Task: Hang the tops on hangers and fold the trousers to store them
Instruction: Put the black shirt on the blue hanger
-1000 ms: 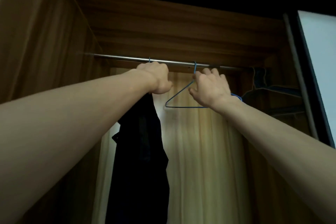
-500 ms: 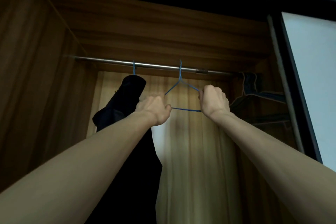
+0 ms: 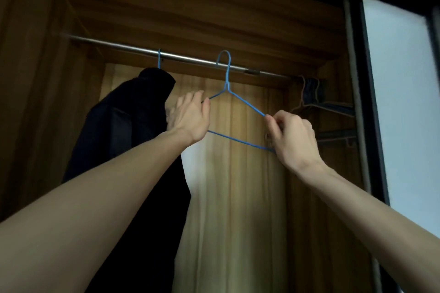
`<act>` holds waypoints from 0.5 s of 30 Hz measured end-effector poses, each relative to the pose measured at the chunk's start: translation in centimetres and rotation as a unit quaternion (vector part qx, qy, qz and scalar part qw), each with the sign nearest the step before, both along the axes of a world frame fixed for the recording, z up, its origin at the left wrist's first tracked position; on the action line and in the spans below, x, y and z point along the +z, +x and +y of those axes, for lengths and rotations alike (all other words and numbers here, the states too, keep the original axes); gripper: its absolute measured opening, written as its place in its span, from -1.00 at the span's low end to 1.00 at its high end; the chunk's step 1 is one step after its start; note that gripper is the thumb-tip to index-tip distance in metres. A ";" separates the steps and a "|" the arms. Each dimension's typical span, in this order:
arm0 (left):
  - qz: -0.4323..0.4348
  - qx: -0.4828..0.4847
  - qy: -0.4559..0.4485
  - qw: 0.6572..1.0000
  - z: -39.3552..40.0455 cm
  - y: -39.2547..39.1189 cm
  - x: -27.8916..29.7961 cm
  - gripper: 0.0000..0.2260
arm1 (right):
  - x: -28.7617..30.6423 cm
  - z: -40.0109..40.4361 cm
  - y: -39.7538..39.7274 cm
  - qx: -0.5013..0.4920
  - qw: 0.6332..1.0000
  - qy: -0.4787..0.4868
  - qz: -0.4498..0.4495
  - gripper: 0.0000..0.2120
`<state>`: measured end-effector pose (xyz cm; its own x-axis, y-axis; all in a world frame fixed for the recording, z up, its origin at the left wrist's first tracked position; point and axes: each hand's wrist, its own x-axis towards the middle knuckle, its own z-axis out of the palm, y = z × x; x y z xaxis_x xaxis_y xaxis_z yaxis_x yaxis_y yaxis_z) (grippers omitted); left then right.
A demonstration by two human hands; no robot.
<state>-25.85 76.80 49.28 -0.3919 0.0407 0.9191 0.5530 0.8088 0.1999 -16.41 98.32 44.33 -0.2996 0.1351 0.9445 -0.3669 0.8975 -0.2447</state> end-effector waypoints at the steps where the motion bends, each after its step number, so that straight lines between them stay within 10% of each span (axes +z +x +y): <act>1: 0.006 -0.022 -0.004 1.000 0.1 -0.1 -0.5 -0.59 | -1.0 0.2 0.7 0.000 1.000 0.004 -0.001 -0.66; 15: -0.048 -0.368 0.034 0.928 4.3 3.8 -13.1 -0.67 | -9.6 0.8 14.0 -0.187 0.956 0.130 -0.184 -0.72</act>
<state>-22.08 81.06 36.20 -0.3609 0.2736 0.8916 0.9276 0.2038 0.3130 -2.41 99.12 34.74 -0.5952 0.0727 0.8003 0.0593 0.9972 -0.0464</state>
